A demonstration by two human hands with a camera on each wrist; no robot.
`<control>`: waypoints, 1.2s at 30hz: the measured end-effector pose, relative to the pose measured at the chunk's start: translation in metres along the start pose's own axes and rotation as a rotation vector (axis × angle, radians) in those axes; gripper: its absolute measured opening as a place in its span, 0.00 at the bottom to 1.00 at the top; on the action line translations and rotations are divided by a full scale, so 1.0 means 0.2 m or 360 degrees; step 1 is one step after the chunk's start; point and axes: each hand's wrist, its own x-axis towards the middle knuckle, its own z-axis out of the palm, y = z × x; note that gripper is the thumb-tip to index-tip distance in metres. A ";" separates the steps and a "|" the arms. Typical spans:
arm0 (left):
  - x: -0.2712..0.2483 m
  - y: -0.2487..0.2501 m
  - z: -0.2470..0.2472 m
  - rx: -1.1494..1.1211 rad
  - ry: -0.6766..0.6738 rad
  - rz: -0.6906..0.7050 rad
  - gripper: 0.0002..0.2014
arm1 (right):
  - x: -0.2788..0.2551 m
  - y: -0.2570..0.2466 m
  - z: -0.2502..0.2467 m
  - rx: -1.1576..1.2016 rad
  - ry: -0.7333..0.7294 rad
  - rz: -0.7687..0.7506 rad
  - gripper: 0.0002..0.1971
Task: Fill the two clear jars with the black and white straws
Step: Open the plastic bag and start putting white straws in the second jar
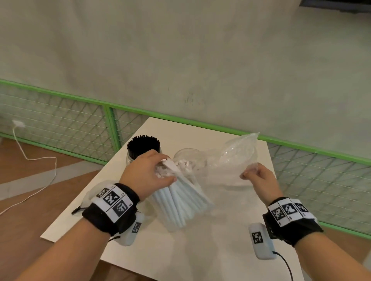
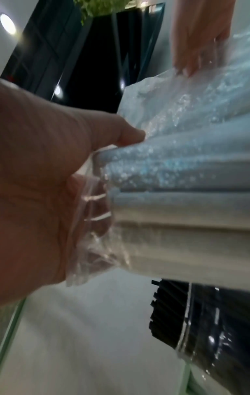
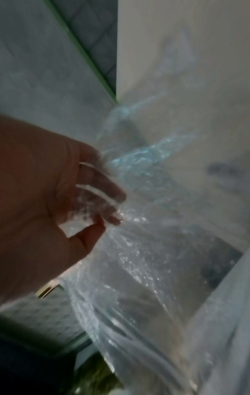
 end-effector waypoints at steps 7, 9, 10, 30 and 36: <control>-0.04 0.01 0.15 0.0114 -0.0164 0.0068 0.32 | -0.10 0.25 0.03 -0.0477 0.0015 0.0191 0.10; -0.04 0.03 0.17 0.0098 -0.0198 0.0083 0.32 | -0.13 0.22 0.03 -0.0512 0.0289 -0.0029 0.28; -0.04 0.04 0.18 0.0097 -0.0205 0.0090 0.32 | -0.15 0.17 0.03 -0.0548 0.0435 -0.0257 0.31; -0.05 0.04 0.26 0.0227 -0.0042 0.0290 0.15 | -0.12 -0.12 0.14 -0.1637 -0.0586 -0.1051 0.23; -0.06 0.04 0.28 0.0254 0.0010 0.0282 0.15 | -0.11 -0.14 0.14 -0.2117 -0.0211 -0.1108 0.09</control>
